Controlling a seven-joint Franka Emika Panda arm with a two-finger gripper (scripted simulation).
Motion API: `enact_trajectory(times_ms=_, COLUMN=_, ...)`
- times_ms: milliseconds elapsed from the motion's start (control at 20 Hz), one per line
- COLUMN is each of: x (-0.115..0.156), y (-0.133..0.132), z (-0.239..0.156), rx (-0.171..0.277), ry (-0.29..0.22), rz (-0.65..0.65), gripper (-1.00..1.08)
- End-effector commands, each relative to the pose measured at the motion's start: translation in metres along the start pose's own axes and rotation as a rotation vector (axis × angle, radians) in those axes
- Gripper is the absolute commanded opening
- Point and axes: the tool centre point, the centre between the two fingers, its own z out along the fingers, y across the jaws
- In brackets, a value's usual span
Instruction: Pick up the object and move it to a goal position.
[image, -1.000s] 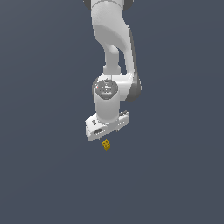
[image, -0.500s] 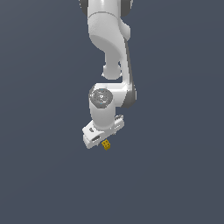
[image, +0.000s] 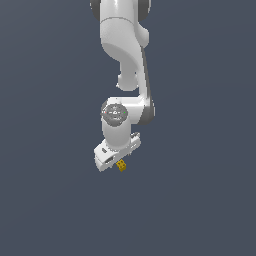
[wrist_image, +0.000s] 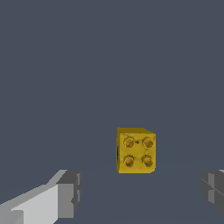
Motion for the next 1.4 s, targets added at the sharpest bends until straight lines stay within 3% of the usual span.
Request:
enact_trajectory(times_ms=0, x=0.0, y=0.0, z=0.006, rx=0.001, ry=-0.001, rz=-0.001, gripper=1.0)
enact_trajectory(times_ms=650, x=0.0, y=0.0, z=0.048, rx=0.0, ry=0.0, rz=-0.005, gripper=1.0)
enact_trajectory(times_ms=700, x=0.0, y=0.0, z=0.048, rx=0.0, ry=0.0, rz=-0.005, gripper=-1.0)
enact_trajectory(times_ms=1350, x=-0.001, y=-0.001, z=0.046, rx=0.0, ry=0.0, rz=-0.005, gripper=-1.0)
